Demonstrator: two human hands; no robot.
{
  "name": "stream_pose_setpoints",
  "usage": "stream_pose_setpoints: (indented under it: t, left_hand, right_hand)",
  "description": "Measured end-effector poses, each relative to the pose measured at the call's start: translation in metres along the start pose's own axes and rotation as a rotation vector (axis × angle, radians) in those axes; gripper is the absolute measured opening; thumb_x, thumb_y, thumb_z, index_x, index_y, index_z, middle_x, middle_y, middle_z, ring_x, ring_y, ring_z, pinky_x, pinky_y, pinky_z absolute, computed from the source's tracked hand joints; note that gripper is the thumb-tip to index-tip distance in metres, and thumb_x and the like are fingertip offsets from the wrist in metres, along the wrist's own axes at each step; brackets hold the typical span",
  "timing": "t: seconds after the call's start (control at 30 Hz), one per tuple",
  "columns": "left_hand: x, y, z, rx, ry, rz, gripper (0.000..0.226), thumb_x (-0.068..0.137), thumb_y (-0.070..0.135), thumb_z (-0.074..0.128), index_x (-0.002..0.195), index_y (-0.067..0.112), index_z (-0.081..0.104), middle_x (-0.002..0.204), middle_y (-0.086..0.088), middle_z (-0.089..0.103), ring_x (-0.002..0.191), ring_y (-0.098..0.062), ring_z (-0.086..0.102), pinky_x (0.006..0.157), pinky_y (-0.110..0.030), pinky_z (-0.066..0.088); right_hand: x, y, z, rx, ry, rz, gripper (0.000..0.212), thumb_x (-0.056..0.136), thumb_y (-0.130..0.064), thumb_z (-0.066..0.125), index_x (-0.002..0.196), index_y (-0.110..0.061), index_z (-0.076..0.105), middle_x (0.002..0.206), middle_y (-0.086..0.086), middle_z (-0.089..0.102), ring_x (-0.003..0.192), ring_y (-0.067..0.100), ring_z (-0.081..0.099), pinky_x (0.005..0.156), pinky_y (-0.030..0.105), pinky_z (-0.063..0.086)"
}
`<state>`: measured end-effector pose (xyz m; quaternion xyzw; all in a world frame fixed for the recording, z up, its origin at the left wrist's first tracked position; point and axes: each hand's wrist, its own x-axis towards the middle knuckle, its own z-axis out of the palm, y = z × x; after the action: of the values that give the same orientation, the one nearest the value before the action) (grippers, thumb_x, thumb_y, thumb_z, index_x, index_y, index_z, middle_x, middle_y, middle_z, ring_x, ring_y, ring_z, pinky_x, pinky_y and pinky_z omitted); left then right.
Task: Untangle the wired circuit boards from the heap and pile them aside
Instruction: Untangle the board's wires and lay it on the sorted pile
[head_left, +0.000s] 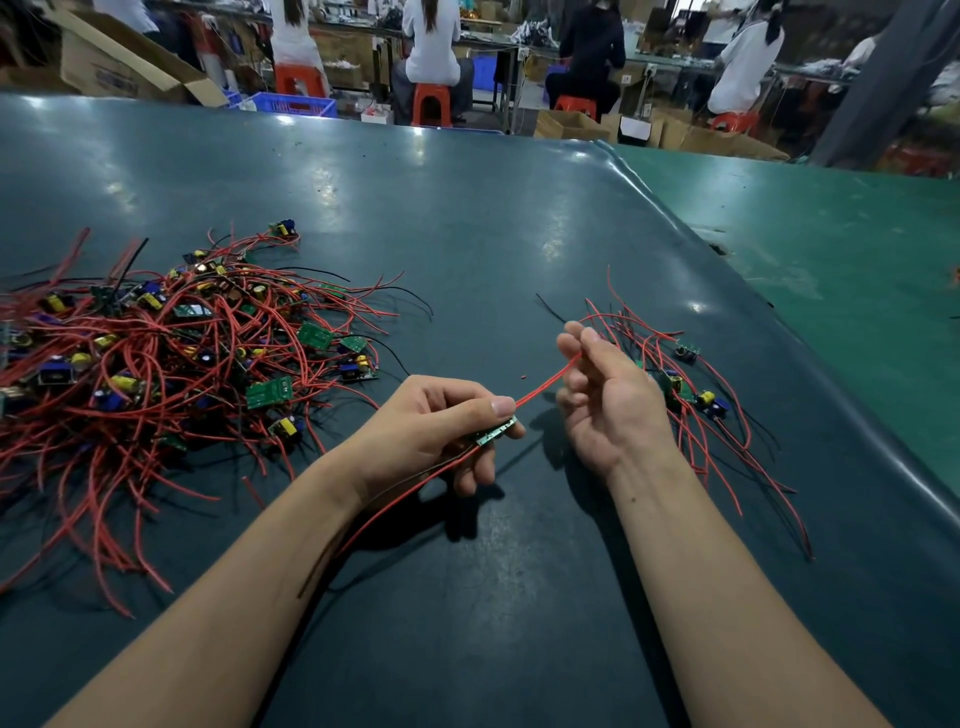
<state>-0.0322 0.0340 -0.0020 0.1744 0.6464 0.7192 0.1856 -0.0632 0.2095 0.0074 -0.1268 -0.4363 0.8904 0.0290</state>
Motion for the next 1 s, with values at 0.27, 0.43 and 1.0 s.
stream_pose_setpoints:
  t: [0.27,0.43,1.0]
  left_hand:
    - [0.001,-0.001,-0.002,-0.029,0.012,-0.011,0.025,0.087,0.032,0.064,0.079,0.011,0.075,0.052,-0.013,0.061,0.036,-0.017,0.051,0.041,-0.018,0.043]
    - [0.002,0.0,-0.002,-0.147,0.087,0.026,0.023,0.087,0.032,0.066,0.083,0.012,0.076,0.054,-0.012,0.061,0.036,-0.015,0.051,0.04,-0.019,0.043]
    - [0.003,0.001,0.0,-0.146,0.086,0.012,0.027,0.083,0.035,0.062,0.075,0.011,0.073,0.046,-0.009,0.054,0.029,-0.011,0.04,0.034,-0.015,0.033]
  right_hand:
    - [0.002,-0.002,-0.003,-0.058,-0.057,-0.058,0.02,0.101,-0.006,0.045,0.091,-0.013,0.062,0.047,-0.004,0.046,0.031,0.004,0.029,0.033,0.012,0.017]
    - [-0.002,-0.007,-0.003,0.038,-0.213,-0.001,0.02,0.087,-0.032,0.063,0.097,-0.015,0.056,0.1,0.007,0.072,0.051,0.006,0.057,0.037,0.014,0.035]
    - [0.0,-0.005,-0.004,-0.073,-0.034,-0.137,0.02,0.101,-0.018,0.051,0.093,-0.007,0.065,0.07,0.003,0.072,0.04,0.006,0.047,0.034,0.014,0.028]
